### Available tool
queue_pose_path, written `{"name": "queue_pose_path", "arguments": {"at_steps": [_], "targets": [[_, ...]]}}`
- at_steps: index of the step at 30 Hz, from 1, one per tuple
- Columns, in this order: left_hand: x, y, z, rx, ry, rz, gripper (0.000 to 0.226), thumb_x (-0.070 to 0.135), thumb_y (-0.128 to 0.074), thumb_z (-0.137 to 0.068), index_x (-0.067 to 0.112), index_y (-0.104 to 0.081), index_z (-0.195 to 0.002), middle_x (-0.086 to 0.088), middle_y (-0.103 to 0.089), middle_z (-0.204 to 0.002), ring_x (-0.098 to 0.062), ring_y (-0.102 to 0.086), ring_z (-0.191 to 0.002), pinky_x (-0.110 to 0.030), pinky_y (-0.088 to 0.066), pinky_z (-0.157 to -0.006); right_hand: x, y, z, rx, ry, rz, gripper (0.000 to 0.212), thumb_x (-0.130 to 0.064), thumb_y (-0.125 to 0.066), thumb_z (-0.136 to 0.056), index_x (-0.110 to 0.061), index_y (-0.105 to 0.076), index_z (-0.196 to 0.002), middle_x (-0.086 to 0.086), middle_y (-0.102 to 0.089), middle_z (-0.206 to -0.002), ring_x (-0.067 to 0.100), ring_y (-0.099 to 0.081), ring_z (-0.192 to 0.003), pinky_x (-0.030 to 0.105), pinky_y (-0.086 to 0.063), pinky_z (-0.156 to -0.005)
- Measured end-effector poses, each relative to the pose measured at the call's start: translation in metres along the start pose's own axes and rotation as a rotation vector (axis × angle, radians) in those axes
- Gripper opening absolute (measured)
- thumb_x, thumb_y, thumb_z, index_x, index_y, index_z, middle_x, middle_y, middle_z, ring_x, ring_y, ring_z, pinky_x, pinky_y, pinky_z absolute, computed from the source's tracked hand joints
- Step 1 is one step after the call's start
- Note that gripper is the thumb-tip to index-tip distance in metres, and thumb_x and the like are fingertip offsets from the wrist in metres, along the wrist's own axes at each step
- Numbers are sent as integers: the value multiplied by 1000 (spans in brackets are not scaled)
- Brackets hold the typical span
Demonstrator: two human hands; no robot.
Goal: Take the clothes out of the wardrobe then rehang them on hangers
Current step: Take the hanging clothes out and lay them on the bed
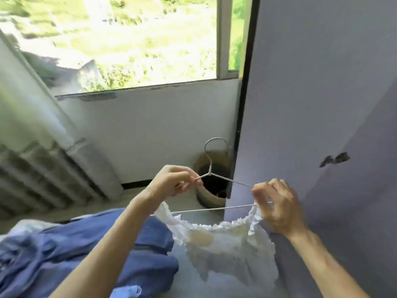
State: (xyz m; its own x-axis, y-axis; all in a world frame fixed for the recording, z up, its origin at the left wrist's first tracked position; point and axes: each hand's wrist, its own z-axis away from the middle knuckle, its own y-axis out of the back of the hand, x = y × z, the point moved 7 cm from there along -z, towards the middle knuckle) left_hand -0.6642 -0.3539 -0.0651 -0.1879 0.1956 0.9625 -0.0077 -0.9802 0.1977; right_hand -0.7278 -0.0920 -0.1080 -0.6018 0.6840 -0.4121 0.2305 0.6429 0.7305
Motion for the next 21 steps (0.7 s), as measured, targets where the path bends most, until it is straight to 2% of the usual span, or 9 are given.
{"name": "queue_pose_path", "arguments": {"at_steps": [5,8,11,13,14,16,17,19,21], "targets": [[-22,68,85,396,-12,12,22,18,-59,-77,15,-80,-79,4,-59,-56,-5,-46,-50,-14,-34,-49,-75,-42,-25,23,127,-188,35,-47,-52,-95,-24,-66,-73,-9,-54,-74,19,-53,-72,31,-28,-71],[-32,101,139,712,-104,-52,17,15,-63,-88,22,-78,-92,7,-75,-79,-5,-66,-74,-15,-46,-70,-124,-53,-34,17,183,-240,37,-46,-55,-94,-21,-67,-70,-5,-56,-72,22,-55,-74,32,-29,-72],[-51,132,221,1334,-135,-172,26,33,-60,-91,33,-65,-117,13,-66,-115,-8,-61,-106,-23,-46,-87,-172,-60,-38,-54,175,-288,41,-52,-52,-94,-22,-66,-71,-7,-54,-72,22,-56,-78,29,-25,-74],[-75,133,281,1725,-166,-35,38,35,-55,-92,22,-54,-129,5,-53,-126,-4,-55,-107,-19,-44,-87,-208,-60,-37,-82,192,-307,42,-55,-50,-95,-23,-67,-73,-8,-54,-74,22,-56,-80,28,-22,-75],[-91,129,303,1833,-148,40,43,34,-53,-92,15,-51,-130,-1,-49,-129,1,-53,-104,-14,-43,-84,-227,-59,-37,-94,203,-316,41,-55,-50,-95,-23,-67,-75,-8,-54,-75,22,-57,-81,28,-22,-75],[-130,117,328,1848,-19,136,53,37,-52,-90,5,-47,-132,-11,-47,-132,-2,-52,-105,-13,-43,-85,-267,-57,-34,-133,214,-339,41,-54,-51,-97,-22,-69,-78,-7,-57,-79,22,-58,-85,30,-24,-76],[-152,108,332,1791,71,157,60,41,-54,-88,5,-45,-135,-14,-46,-134,-11,-53,-113,-21,-45,-91,-286,-56,-31,-154,218,-353,41,-54,-51,-98,-22,-70,-81,-6,-58,-81,22,-58,-87,31,-25,-77],[-188,87,329,1632,241,145,72,50,-63,-87,12,-38,-142,-13,-40,-141,-25,-46,-128,-39,-44,-103,-324,-52,-27,-185,227,-387,41,-55,-49,-98,-22,-71,-85,-5,-62,-88,22,-58,-91,32,-27,-80],[-204,70,319,1480,316,99,98,63,-74,-76,22,-24,-151,-10,-28,-152,-26,-34,-139,-42,-38,-111,-356,-47,-22,-203,224,-431,43,-57,-47,-98,-22,-71,-87,-5,-64,-92,22,-58,-90,34,-33,-84]]}}
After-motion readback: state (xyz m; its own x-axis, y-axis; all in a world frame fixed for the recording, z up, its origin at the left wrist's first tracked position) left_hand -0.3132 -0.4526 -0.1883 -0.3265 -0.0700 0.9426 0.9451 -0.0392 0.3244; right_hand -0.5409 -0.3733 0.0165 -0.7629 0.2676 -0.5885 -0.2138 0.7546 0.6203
